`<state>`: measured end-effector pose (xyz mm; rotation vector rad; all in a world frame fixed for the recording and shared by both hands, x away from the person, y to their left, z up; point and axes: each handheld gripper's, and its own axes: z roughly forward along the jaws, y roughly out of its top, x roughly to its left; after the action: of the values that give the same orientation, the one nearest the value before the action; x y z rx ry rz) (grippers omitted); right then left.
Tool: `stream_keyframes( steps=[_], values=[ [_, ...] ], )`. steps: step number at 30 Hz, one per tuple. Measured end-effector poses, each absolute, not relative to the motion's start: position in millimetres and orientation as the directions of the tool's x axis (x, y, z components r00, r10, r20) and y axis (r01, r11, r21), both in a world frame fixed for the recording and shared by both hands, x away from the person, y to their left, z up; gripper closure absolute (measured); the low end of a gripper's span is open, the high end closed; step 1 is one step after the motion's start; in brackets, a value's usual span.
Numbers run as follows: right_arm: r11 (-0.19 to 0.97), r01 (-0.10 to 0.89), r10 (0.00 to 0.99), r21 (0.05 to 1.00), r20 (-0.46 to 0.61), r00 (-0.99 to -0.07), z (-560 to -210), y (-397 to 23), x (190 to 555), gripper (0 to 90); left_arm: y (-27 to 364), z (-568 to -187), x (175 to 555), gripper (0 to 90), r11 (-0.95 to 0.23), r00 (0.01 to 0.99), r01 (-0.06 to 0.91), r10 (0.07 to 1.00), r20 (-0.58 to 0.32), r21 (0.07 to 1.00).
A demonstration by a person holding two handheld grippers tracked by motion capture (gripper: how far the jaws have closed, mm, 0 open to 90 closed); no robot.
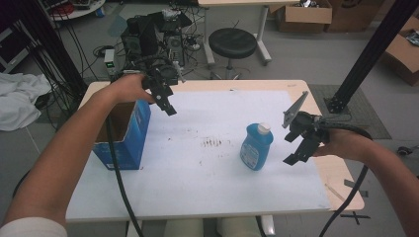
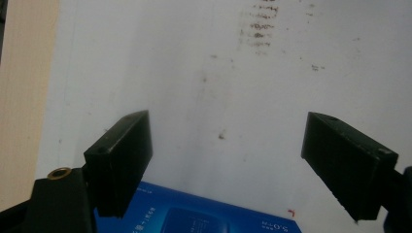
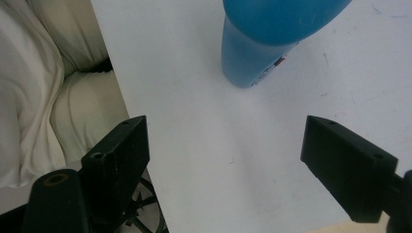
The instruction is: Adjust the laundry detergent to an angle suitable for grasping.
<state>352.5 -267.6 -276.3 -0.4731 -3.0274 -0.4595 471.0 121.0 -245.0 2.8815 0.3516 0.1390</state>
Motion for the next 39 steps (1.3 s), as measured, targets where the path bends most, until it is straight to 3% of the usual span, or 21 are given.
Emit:
stream_keyframes(
  steps=[39],
  values=[
    [0.903,0.303,0.297,0.304,0.067,-0.952,-273.9,-276.8,344.4,17.7,112.1,-240.1,462.8,19.3,-0.947,0.966,0.221,0.245,0.079,0.235]
  ],
)
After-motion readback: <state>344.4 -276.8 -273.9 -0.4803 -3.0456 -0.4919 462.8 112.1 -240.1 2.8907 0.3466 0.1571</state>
